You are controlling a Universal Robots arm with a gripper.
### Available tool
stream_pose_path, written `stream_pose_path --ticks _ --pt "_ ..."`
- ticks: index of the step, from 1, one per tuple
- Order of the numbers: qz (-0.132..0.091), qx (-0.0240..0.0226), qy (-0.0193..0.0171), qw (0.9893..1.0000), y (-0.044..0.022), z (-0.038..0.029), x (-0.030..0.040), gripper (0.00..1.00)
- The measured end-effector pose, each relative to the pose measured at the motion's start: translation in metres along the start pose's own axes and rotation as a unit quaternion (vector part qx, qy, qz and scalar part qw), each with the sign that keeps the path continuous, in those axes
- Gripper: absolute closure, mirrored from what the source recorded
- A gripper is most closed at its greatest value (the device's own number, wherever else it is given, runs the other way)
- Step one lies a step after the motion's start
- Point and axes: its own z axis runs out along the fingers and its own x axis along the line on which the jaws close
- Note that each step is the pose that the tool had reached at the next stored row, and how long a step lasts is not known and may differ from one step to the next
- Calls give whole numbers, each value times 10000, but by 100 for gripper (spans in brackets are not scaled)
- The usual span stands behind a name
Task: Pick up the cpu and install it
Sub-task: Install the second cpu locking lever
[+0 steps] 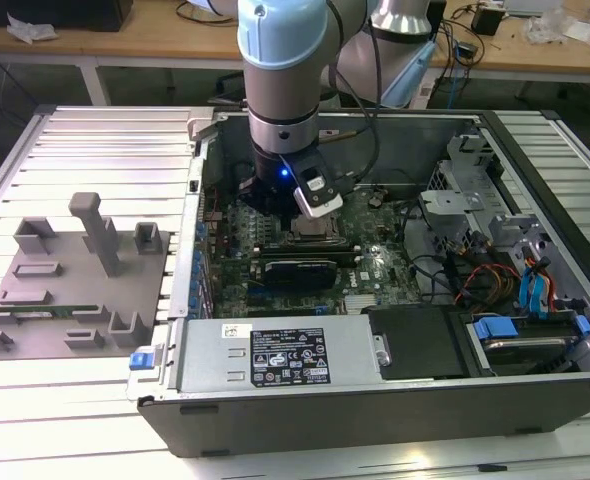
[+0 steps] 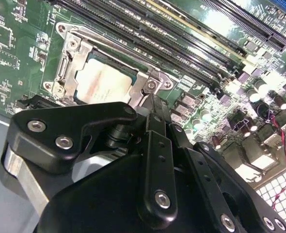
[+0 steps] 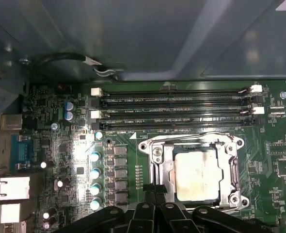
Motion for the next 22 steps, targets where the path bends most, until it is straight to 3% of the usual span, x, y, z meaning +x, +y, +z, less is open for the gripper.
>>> stream_pose_path --ticks 3,6,9,12,16,18,19,21,22 --pt "0 0 0 10000 4 4 -58 89" --pt "1 1 0 10000 12 16 -258 89" --pt "0 0 1 10000 19 23 -366 89" --pt "0 1 0 10000 74 1 -384 89" --pt "0 3 0 10000 104 -102 -403 89" --pt "-2 45 -3 10000 107 -122 -408 89" --pt "-5 91 -4 10000 107 -126 -410 89" --pt "-16 262 -9 9997 110 -129 -418 89" --pt "-17 268 -9 9996 116 -128 -421 89"
